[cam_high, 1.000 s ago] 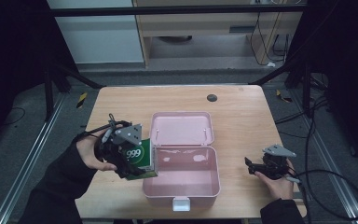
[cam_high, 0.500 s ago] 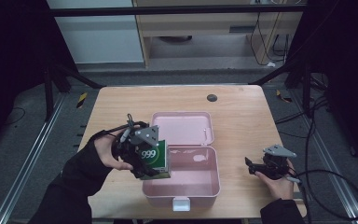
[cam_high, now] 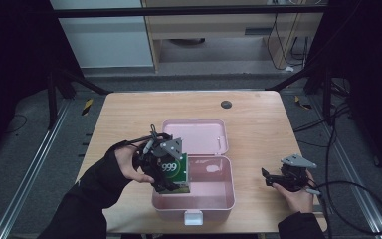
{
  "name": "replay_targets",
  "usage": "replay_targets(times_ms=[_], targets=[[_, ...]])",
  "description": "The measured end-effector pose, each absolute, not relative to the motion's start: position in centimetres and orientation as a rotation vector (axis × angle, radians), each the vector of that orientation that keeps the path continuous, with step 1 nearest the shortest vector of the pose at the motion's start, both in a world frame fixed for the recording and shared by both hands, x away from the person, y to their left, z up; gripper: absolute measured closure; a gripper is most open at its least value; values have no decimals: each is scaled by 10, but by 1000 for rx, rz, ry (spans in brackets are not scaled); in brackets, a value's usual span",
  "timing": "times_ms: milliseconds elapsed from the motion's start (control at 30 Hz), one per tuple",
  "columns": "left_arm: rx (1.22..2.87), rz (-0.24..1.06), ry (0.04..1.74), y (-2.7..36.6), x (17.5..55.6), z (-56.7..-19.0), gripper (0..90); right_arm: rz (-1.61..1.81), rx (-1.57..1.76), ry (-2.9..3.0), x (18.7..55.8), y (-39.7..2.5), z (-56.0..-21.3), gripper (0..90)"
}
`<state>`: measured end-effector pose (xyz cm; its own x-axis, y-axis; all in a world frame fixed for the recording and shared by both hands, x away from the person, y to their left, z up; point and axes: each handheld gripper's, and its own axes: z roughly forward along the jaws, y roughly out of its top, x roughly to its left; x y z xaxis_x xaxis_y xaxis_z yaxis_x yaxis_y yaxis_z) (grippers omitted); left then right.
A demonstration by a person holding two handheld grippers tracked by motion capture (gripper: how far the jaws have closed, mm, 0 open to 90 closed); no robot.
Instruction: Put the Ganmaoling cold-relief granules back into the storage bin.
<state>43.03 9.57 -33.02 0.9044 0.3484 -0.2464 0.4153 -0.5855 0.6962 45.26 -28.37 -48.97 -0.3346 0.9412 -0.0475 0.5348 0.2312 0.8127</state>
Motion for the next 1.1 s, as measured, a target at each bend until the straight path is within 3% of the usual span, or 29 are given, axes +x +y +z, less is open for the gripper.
replay_targets(times_ms=[600, 1100], targets=[[2296, -110, 522, 90, 436, -361, 146, 967, 1346, 1973, 453, -282, -491, 73], [2198, -140, 673, 86, 434, -394, 146, 956, 1334, 1989, 454, -281, -493, 73]])
